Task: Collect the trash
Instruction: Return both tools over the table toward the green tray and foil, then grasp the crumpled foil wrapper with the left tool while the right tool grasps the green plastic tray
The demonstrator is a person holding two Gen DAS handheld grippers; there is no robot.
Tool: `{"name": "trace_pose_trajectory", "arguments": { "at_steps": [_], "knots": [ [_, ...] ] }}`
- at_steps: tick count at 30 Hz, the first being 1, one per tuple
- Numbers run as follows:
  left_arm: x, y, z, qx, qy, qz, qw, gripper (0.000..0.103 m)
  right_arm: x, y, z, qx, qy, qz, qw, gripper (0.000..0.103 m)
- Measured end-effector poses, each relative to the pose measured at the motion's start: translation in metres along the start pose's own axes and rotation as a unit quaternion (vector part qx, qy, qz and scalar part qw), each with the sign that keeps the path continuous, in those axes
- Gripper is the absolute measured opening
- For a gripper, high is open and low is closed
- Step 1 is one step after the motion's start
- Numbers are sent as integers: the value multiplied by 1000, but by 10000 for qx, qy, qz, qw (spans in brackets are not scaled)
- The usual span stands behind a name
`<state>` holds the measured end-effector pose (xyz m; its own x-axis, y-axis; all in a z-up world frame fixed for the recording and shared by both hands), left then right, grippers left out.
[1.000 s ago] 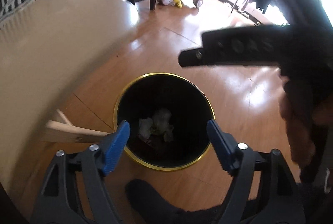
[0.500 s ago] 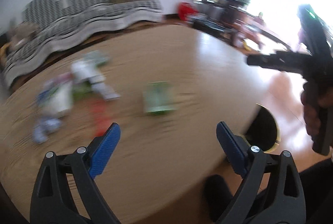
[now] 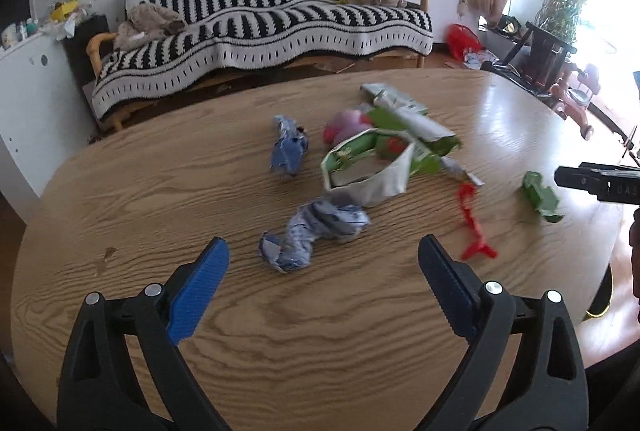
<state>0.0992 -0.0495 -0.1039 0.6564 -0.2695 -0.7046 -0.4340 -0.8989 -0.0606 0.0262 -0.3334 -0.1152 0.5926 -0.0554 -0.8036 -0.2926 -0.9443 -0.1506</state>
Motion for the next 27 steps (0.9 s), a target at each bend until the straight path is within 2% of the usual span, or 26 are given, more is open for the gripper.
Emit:
{"name": "trace_pose_trajectory", "arguments": {
  "at_steps": [5,13,15,17,19,20,21,22,23,24,26,27],
  "knots": [
    [27,-4,-3,69,-66,99,9999,94,24,2,3,-44,-161,209,9996,82],
    [78,-8,2,277,-393,-72,9988,94,59,14,13,-221,-351,437,9982,82],
    [87,-14,2,98,-594,-79,9982,94,64,17,16,-235,-386,444,9980,82],
    [88,-18,0,-125,-587,-42,9982,94,69,20,16,-173,-403,417,9982,82],
    [94,-18,2,-119,-799,-43,9967,93,69,21,14,-148,-390,412,9983,79],
    [96,-16,3,-108,-820,-30,9966,88,69,20,13,-186,-352,441,9982,66],
    [94,-15,2,-112,-764,-37,9970,82,67,20,12,-222,-315,449,9982,47],
    [92,-14,0,-90,-712,-81,9974,67,66,19,11,-212,-318,402,9985,37],
    [92,-14,0,-96,-725,-81,9973,51,65,20,11,-190,-357,372,9985,33],
    [90,-15,-1,-122,-764,-118,9969,42,64,20,11,-159,-387,315,9986,33],
    [88,-19,1,-266,-848,-204,9958,29,60,19,11,-233,-357,288,9987,33],
    [87,-20,2,-297,-881,-234,9954,27,58,18,11,-274,-339,296,9986,33]
  ]
}}
Point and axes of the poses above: each gripper's, at about its wrist camera, not at the fingertips, and x roughly the way its jaws point, y to its right, z to its underside, the point moved 6 cm from there along x, roughly the way its jaws point, and after that the axes turned 3 degrees about x, right-handed, at the moved point
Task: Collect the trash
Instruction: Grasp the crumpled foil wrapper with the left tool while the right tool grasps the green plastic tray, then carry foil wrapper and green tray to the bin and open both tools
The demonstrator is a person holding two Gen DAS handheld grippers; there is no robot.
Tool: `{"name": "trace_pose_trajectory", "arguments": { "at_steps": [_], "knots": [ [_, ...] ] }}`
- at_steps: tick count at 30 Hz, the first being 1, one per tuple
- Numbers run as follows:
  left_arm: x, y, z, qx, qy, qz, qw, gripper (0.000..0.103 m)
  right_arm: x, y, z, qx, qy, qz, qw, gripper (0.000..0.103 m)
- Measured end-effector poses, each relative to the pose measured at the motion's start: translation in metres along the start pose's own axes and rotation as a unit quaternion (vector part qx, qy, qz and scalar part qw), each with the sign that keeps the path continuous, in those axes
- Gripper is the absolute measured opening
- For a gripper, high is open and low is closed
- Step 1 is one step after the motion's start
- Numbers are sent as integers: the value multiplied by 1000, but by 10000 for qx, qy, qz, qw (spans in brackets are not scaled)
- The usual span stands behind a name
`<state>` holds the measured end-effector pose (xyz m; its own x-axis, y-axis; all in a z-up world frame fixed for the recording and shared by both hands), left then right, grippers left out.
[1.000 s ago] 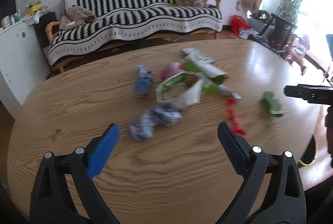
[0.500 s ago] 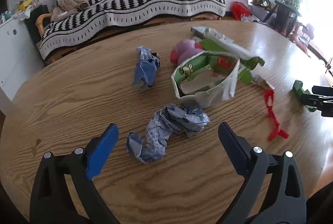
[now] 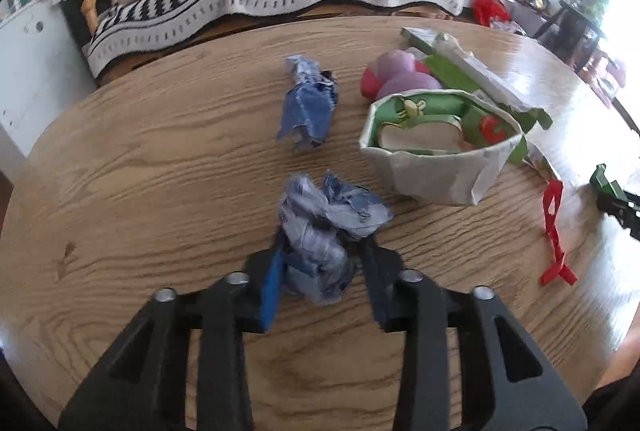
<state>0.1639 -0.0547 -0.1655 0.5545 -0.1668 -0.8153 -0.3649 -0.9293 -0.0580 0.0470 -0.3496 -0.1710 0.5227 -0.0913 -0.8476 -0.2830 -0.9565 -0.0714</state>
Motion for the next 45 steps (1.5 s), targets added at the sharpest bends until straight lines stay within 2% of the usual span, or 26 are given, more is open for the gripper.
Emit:
{"name": "trace_pose_trajectory", "arguments": {
  "at_steps": [9,13,18,22,28,32,37,41,45],
  "knots": [
    [-26,-8,0,-97,132,-223,9996,26,-29,-3,-6,-84,285,-150,9994,33],
    [-36,-3,-4,102,223,-298,9993,26,-39,4,-4,-105,386,-157,9991,33],
    [-51,17,-12,198,368,-219,9989,25,-54,30,0,6,489,-104,9988,33],
    [-60,57,-19,462,490,5,9977,25,-71,66,4,203,619,-28,9979,33],
    [-75,138,-27,905,637,522,9925,25,-96,142,22,687,726,170,9949,33],
    [-91,208,-28,1247,771,965,9845,25,-113,193,41,975,790,329,9915,33],
    [-109,312,-14,1732,829,1656,9673,26,-132,255,67,1378,835,484,9857,33],
    [-114,407,16,2219,679,2242,9465,26,-144,296,88,1675,823,550,9809,33],
    [-110,471,41,2544,503,2533,9320,26,-151,329,107,1915,780,563,9768,33]
  ]
}}
Point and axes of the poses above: each gripper's, at about its wrist camera, not at the fingertips, and x roughly the way its jaws point, y to its right, z to its underside, the point moved 6 cm from there along x, roughly the way its jaws point, and after that the axes turned 3 degrees about x, right-handed, at the moved point
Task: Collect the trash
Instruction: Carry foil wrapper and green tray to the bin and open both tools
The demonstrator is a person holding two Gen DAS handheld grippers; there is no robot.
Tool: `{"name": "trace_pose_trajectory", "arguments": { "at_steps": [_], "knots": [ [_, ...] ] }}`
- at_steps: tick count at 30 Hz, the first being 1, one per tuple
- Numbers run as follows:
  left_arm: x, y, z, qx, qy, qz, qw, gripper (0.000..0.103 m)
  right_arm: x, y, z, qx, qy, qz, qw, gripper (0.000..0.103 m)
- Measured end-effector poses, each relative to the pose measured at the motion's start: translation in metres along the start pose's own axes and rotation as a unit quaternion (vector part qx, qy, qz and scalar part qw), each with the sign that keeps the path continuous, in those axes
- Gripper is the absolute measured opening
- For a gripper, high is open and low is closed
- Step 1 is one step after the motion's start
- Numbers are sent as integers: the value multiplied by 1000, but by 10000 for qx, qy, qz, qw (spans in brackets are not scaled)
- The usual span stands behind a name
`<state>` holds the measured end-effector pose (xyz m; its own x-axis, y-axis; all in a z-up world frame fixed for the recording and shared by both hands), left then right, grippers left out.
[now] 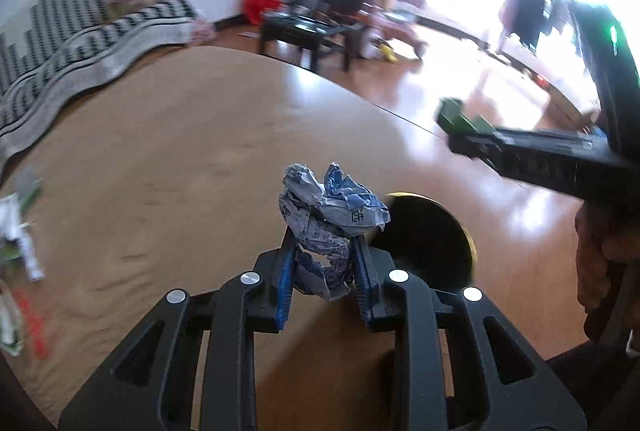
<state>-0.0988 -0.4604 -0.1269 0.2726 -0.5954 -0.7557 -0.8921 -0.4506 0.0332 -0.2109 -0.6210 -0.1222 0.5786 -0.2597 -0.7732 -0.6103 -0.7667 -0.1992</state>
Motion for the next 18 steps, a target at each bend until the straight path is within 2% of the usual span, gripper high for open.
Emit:
{"name": "trace_pose_trajectory", "arguments": {
  "at_steps": [4,10,18],
  "knots": [
    [33,48,0,219,-162,376,9989,26,8,31,11,194,-269,30,9994,33],
    [68,75,5,368,-424,630,9964,26,29,66,33,433,-802,121,9958,33],
    [99,78,6,416,-597,787,9942,26,39,82,37,564,-967,155,9936,33]
  ]
}}
Point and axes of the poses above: each gripper's, at about its wrist camera, not at the fingertips, and x roughly the way its jaws point, y to its right, z to its underside, the point moved 6 cm from there along x, roughly the way its jaws point, and after that the axes turned 3 degrees about x, right-handed, at the moved point
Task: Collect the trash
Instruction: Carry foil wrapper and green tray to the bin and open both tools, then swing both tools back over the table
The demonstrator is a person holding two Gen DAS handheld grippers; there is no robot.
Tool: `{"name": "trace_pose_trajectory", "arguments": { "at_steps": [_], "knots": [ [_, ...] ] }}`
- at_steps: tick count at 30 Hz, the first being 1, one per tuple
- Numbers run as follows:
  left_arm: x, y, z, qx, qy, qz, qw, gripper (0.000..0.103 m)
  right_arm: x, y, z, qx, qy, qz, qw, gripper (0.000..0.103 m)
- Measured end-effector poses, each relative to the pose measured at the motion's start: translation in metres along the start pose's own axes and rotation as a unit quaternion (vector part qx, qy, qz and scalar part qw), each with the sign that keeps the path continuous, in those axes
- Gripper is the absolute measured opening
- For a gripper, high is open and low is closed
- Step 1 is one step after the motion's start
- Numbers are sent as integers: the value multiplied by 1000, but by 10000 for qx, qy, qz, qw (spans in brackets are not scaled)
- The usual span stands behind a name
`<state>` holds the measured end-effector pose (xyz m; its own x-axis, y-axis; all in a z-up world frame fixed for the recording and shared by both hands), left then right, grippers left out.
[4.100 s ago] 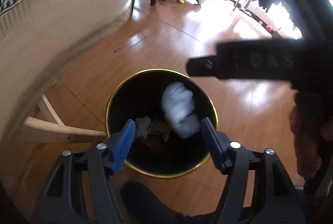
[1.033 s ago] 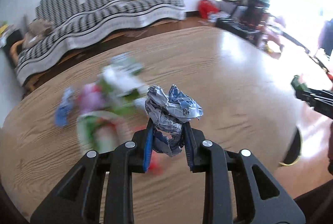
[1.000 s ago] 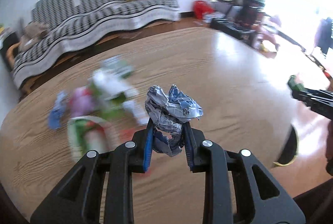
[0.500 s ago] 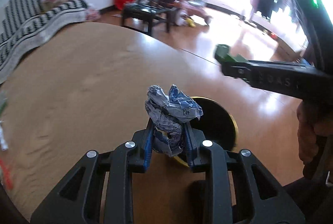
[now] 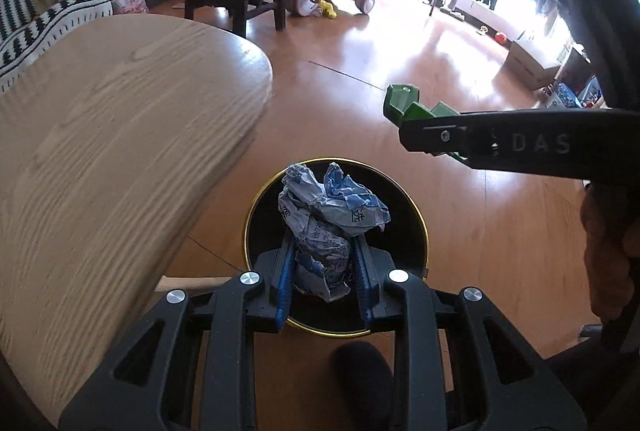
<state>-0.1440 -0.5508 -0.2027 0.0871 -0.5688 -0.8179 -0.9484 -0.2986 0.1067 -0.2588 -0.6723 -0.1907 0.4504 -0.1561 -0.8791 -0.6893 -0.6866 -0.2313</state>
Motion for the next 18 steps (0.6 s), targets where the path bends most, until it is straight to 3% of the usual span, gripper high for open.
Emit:
{"name": "trace_pose_trajectory", "arguments": {
  "at_steps": [7,8,10,11,18],
  "knots": [
    [14,11,-7,-1,5,135,9999,29,3,13,-2,103,-31,56,9999,33],
    [15,13,-9,-9,25,150,9999,40,3,14,-2,115,-37,72,9999,35],
    [14,14,-8,-41,97,179,9998,61,3,16,-2,158,-15,131,9998,56],
    [13,14,-9,-54,157,189,9997,65,1,17,-3,181,36,148,9997,66],
    [9,14,-10,-114,148,251,9995,70,-5,17,-8,255,138,165,9994,67]
  ]
}}
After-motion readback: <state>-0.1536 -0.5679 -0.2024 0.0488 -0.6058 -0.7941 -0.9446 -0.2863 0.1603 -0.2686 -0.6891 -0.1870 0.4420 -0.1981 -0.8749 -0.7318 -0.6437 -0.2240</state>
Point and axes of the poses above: each gripper's, at about its wrist camera, not at the fingertips, and x roughly the way its jaws point, y to its right, z to its underside, the point moved 6 cm from there along x, roughly the way its jaws point, and after that the axes turned 3 degrees about x, right-handed, at the moved point
